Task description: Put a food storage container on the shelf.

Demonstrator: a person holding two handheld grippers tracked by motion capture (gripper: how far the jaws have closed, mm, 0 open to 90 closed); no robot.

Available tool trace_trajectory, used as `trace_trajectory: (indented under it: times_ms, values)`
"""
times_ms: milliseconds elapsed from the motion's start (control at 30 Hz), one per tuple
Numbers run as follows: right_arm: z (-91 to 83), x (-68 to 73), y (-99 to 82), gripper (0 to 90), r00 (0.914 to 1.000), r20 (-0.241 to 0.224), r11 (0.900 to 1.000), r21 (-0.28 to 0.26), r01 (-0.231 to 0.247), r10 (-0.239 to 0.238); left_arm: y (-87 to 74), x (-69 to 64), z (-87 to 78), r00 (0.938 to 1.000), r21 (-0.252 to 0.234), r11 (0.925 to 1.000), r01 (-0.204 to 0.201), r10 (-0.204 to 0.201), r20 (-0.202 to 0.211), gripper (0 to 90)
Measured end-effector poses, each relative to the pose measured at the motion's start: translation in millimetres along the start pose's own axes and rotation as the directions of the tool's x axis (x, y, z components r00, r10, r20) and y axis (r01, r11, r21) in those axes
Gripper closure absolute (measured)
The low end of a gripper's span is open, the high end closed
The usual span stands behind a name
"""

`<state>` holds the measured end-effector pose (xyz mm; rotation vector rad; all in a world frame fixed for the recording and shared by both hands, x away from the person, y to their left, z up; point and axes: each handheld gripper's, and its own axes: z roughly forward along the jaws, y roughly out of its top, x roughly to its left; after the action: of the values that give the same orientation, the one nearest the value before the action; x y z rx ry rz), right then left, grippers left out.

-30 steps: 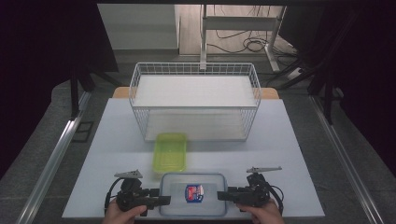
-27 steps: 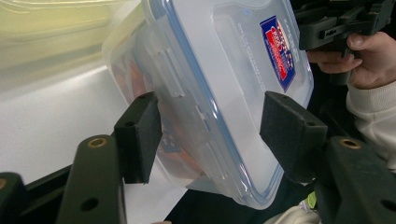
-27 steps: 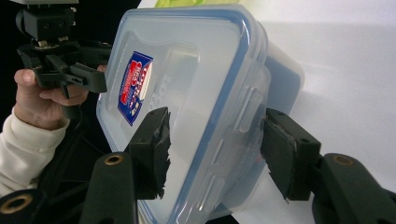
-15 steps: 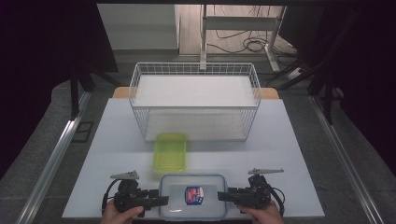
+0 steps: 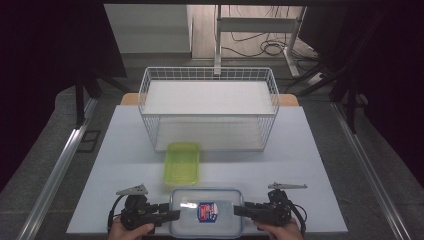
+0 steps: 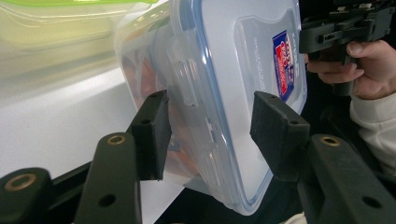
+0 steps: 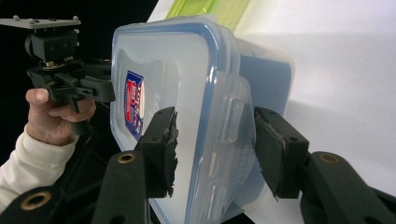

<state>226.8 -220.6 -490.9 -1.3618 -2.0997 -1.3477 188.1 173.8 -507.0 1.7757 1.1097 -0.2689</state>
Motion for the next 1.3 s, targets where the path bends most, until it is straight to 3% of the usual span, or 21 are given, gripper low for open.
trace_trajectory:
  times_ms: [500,800,1033,1300]
  values:
    - [-5.3,4.1,-0.6,52.0,0.9997,0.001,0.9992,-0.033,0.023,-0.023,2.4,-10.6,-2.2,0.9977,-0.019,0.9984,-0.053,0.053,-0.042,51.1]
    - [-15.3,15.5,5.6,51.9,0.9967,0.015,0.9951,-0.058,0.08,-0.08,10.2,-21.2,-7.6,0.9947,-0.037,0.9952,-0.09,0.088,-0.053,51.2]
    - [-24.5,23.8,19.9,51.7,0.9926,0.024,0.989,-0.085,0.121,-0.119,32.1,-31.7,-14.2,0.9888,-0.05,0.9895,-0.135,0.132,-0.071,51.3]
    - [-35.1,36.4,51.9,51.4,0.983,0.04,0.976,-0.118,0.183,-0.179,64.9,-37.1,-24.5,0.9816,-0.081,0.9807,-0.178,0.171,-0.084,51.5]
